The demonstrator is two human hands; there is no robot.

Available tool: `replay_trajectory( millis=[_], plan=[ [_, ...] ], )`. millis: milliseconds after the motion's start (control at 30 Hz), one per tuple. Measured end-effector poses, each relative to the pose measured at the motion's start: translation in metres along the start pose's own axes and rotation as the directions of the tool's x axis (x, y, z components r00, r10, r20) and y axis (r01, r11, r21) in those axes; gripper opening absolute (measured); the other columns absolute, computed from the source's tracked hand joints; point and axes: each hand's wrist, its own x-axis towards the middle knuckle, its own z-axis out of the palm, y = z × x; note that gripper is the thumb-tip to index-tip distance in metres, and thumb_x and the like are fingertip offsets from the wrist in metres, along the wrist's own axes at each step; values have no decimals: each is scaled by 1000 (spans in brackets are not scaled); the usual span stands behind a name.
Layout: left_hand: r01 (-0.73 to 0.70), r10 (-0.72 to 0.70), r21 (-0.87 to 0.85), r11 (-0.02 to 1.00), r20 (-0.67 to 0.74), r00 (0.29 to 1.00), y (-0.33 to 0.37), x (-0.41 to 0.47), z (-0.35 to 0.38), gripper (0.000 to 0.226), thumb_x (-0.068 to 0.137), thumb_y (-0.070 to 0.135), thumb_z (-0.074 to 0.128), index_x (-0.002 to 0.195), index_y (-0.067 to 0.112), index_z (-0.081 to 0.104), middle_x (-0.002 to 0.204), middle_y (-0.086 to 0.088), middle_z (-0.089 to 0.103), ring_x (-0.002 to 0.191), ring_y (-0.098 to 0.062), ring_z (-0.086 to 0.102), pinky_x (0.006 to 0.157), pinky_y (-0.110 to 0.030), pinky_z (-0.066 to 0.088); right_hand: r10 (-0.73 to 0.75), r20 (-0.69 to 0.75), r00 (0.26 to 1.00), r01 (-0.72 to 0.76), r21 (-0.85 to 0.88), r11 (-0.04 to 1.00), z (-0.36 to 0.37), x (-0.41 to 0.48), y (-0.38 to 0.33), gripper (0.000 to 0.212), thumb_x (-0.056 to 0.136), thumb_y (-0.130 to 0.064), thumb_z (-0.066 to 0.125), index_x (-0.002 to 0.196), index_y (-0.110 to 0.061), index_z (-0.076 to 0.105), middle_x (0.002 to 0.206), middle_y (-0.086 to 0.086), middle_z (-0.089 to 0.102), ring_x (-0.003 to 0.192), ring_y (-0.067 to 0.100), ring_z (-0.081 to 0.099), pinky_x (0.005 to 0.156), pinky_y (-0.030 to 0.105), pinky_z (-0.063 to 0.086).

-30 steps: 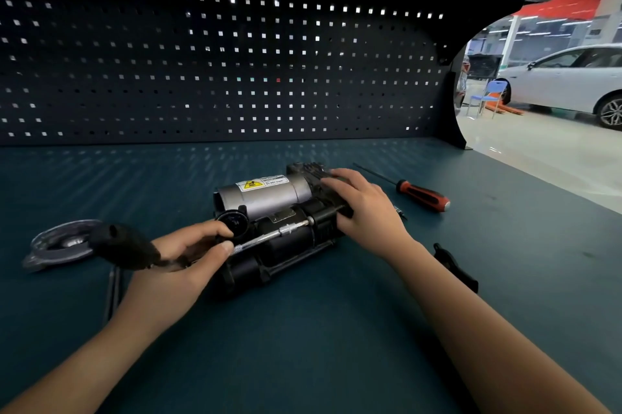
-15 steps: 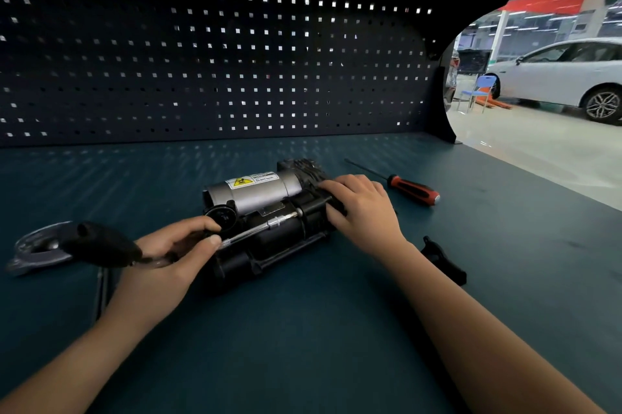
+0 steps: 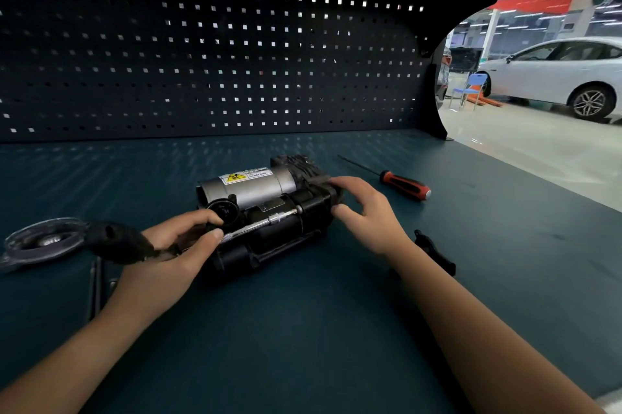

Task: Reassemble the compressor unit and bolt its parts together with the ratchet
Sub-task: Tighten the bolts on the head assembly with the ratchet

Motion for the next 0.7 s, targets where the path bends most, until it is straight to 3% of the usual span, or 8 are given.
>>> replay_trajectory(
  millis=[133,300,400,467,567,700],
  plan=[
    [-16,16,33,999,-3,1000,4,-1,1,33,80,-3,66,80,30,65,79,9,68,71,9,59,70,-2,43,75,17,997,-76,81,994,1,-2,4,42,88,-26,60,130,-22,53,126,-15,50,121,2,42,93,14,32],
    [-14,15,37,999,-16,1000,8,-2,2,32,81,-2,65,80,30,64,83,11,68,69,12,58,67,1,40,135,44,990,-140,148,979,1,-5,4,48,87,-29,62,134,-27,49,144,-7,41,137,3,27,112,30,27],
    [10,-10,10,1000,-39,999,6,-2,4,32,81,0,65,79,32,64,74,3,67,67,2,57,65,-4,42,135,-19,991,-130,160,978,4,-5,2,46,87,-29,63,131,-23,53,141,-7,46,131,0,34,102,12,27],
    [55,-58,-50,997,-53,997,3,-1,5,30,83,2,65,79,31,66,75,-3,66,69,-5,57,74,-21,50,140,-112,984,-124,143,982,10,-6,-1,43,87,-30,63,128,-18,56,132,-7,53,119,-2,43,88,-1,31],
    [103,-108,-97,990,-51,993,2,-1,6,24,83,2,64,81,26,67,76,-12,65,72,-16,56,80,-48,52,168,-274,947,-131,150,980,21,-9,-7,41,87,-29,64,125,-13,59,107,-5,60,94,-1,54,77,-3,34],
    [90,-92,-56,994,-34,995,2,0,5,24,83,4,64,81,28,67,80,-29,62,70,-21,53,76,-53,51,187,-312,931,-137,177,975,28,-14,-11,43,86,-21,66,127,-12,57,101,-3,58,84,-4,52,70,-8,31]
  ],
)
